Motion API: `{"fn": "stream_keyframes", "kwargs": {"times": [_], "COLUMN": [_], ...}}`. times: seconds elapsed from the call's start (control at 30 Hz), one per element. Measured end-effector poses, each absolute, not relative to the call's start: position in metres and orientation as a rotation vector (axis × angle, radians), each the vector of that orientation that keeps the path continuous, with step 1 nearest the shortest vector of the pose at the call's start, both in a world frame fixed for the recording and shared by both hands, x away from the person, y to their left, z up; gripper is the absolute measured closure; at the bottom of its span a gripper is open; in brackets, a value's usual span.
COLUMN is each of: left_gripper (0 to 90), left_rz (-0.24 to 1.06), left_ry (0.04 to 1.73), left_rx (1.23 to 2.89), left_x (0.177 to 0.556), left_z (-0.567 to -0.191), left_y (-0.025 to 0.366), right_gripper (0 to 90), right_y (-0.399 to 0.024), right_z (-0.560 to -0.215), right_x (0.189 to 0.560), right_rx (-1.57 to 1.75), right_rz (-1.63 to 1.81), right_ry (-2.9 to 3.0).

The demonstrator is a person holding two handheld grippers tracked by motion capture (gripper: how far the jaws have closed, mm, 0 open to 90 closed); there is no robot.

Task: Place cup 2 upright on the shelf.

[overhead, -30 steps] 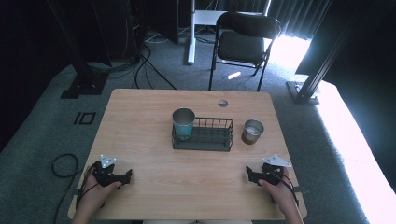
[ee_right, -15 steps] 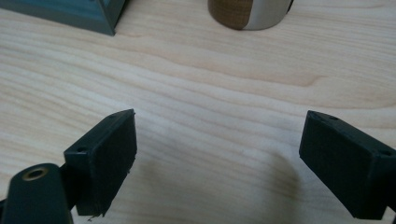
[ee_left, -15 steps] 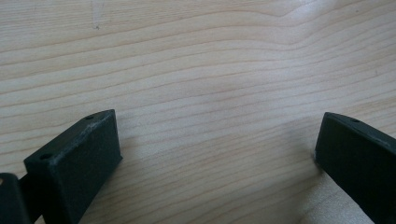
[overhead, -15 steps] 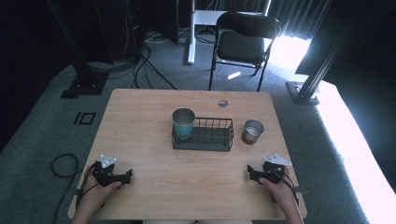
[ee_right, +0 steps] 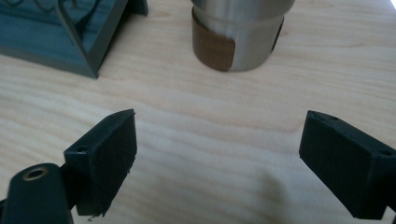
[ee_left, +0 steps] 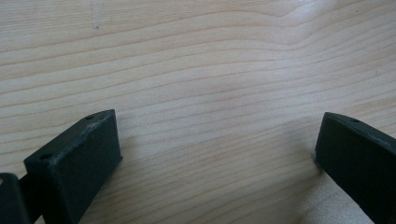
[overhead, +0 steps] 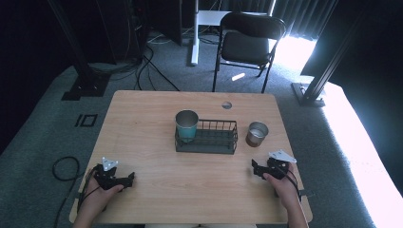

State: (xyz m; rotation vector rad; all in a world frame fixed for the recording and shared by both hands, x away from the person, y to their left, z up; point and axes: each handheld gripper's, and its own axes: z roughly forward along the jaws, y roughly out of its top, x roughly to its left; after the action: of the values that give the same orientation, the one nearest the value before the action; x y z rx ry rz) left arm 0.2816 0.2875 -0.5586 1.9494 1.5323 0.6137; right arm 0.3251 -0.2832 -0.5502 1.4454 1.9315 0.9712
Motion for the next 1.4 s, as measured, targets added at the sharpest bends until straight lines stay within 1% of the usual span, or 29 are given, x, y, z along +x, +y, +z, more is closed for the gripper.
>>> {"fn": "stream_keyframes", "kwargs": {"times": [0.67, 1.4], "left_gripper": [1.0, 1.0], "left_rz": [0.615, 0.615], "left_ry": [1.531, 1.531], "left_rx": [1.949, 1.949], "left_x": [0.282, 0.282], "left_z": [-0.559, -0.559], "left_y": [0.288, 0.288], "right_gripper": [11.2, 11.2], "right_y": [-0.283, -0.280], "right_z": [-0.543, -0.535], "right_x": [0.358, 0.390], "right_rx": [1.362, 1.374], "right_rz": [1.064, 1.113], "right_ry": [1.836, 1.786]}}
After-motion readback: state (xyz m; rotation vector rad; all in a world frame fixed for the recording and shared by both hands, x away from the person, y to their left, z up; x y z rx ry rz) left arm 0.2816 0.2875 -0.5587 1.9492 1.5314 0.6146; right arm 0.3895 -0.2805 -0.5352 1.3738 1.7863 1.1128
